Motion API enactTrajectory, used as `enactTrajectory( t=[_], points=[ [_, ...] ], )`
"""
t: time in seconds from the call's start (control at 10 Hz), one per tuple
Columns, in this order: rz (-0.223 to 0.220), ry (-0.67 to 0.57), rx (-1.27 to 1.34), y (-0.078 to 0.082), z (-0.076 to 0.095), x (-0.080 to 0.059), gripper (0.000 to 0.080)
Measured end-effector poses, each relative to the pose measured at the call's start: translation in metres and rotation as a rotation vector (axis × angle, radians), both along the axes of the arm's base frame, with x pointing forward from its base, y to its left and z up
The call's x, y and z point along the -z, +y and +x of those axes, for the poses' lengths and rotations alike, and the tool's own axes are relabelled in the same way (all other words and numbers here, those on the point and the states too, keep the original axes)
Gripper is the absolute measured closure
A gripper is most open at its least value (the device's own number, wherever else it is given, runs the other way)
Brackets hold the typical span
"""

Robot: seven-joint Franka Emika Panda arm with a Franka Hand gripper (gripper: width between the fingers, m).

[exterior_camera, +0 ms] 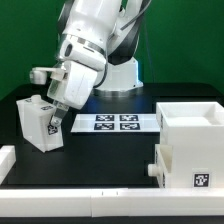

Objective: Assemble drawer

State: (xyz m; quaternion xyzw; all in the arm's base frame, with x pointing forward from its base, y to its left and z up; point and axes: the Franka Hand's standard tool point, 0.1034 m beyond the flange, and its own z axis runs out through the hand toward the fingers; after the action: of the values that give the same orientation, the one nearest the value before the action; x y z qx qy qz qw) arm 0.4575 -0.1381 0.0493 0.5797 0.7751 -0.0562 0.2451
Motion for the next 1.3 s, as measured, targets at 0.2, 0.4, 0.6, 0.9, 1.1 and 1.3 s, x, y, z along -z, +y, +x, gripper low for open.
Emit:
enactTrajectory(
  t=[0.2,0.4,0.6,0.9,1.1,1.3],
  points=[
    [0.029,0.015,0.092,0.005,0.005,-0.005,0.0722],
    [0.052,0.141,0.226,0.030,0.034,-0.040,0.0722],
    [0.117,0.247,0.387,0.027,0.053,-0.073,0.0761],
    [0.224,0.251,0.391,0.000,0.056,-0.085,0.0760],
    [0.224,0.248,0.408,-0.005,0.055,-0.085,0.0760],
    [0.250,0.346,0.480,-0.001,0.049,-0.075,0.0760]
  ],
)
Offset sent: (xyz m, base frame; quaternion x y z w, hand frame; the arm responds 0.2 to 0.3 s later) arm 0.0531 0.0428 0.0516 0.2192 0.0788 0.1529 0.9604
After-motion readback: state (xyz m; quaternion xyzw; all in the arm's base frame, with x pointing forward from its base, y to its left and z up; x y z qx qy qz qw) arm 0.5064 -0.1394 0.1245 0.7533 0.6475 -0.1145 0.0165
